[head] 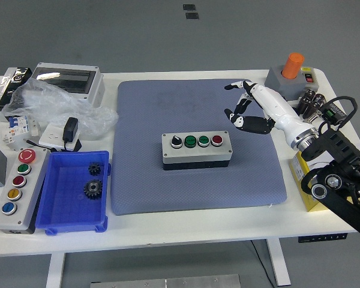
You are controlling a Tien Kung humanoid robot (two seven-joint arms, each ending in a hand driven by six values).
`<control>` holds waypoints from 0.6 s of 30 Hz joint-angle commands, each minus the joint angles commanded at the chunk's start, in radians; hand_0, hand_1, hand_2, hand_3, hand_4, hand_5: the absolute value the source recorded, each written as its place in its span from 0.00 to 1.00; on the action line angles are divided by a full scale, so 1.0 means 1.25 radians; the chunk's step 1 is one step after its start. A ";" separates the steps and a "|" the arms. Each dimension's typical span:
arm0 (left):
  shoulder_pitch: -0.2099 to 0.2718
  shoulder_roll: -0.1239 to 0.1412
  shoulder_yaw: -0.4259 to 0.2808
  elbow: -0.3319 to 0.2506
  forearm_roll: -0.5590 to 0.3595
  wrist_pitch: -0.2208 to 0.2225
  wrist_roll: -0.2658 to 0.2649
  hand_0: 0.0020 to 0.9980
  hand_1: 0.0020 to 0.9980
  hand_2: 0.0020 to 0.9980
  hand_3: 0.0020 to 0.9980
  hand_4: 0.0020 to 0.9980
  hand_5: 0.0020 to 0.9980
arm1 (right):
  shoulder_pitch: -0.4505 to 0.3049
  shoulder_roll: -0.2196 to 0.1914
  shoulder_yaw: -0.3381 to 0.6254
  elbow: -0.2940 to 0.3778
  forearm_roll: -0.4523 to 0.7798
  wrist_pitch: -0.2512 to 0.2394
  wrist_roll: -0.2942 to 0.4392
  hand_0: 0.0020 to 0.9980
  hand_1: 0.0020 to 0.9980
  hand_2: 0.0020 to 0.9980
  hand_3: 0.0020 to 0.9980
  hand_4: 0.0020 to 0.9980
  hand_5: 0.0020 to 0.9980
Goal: Pick up the button,place it on the desk,press the button,press the button
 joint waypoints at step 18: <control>0.003 0.007 0.008 0.000 0.000 -0.005 0.000 0.69 0.70 0.64 0.64 0.59 0.40 | -0.094 0.033 0.111 -0.084 0.326 -0.019 0.203 0.96 0.93 0.99 1.00 1.00 0.73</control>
